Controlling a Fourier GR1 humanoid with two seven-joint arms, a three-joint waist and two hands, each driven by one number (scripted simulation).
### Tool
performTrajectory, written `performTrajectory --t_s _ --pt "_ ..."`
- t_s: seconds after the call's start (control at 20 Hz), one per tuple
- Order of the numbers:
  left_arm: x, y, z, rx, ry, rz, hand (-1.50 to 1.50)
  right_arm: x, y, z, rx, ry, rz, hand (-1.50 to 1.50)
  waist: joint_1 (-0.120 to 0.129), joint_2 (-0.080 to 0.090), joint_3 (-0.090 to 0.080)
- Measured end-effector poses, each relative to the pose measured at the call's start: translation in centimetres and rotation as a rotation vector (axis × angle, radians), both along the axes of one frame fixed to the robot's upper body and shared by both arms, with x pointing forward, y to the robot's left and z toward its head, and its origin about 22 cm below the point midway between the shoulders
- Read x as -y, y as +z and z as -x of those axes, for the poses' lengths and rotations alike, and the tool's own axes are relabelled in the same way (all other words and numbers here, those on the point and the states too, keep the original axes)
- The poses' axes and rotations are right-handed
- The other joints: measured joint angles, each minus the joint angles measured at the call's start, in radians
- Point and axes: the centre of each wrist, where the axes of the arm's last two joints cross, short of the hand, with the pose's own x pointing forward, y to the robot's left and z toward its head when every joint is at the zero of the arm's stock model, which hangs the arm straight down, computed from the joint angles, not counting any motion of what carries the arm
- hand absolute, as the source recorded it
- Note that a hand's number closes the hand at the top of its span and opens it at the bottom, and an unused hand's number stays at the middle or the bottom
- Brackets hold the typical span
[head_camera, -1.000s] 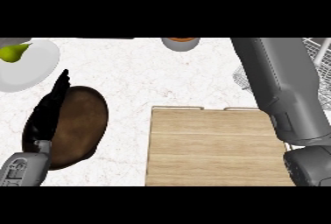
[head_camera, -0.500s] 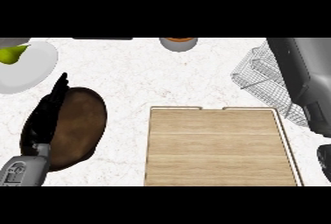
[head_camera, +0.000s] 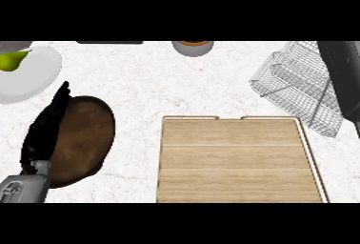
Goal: Pick the tomato from the tray and place it in the tiered basket
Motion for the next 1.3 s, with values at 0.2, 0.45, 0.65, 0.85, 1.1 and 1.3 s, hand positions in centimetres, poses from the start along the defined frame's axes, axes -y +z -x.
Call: performTrajectory --t_s 0.2,0.45,0.65,0.85,1.1,1.3 --pt "-0.1 0.5 0.3 -0.003 -0.001 0.004 0.0 1.7 -1.6 0.4 -0.003 0.031 -0.075 1.5 -0.001 0.0 0.0" --pt "-0.1 0.3 -0.3 -0.003 0.003 0.001 0.0 3.1 -3.1 0.8 0.014 0.027 -0.24 -1.5 -0.004 0.0 0.0" --pt "0.2 -0.1 -0.5 -0.01 0.009 0.004 0.0 3.4 -4.0 1.1 0.061 0.015 -0.352 -1.5 -0.005 -0.006 -0.007" --pt "0.3 -0.4 -0.5 -0.007 0.013 0.003 0.0 3.8 -4.9 1.7 0.163 0.032 -0.388 -1.5 -0.004 -0.009 -0.012" --pt "0.6 0.0 -0.4 -0.008 0.017 0.003 0.0 4.1 -5.2 2.7 0.319 0.045 -0.399 -1.5 -0.005 -0.009 -0.009" --pt "0.4 0.1 0.2 -0.01 0.016 0.008 0.0 4.3 -3.5 3.9 0.415 0.039 -0.367 -1.5 -0.01 -0.008 -0.004"
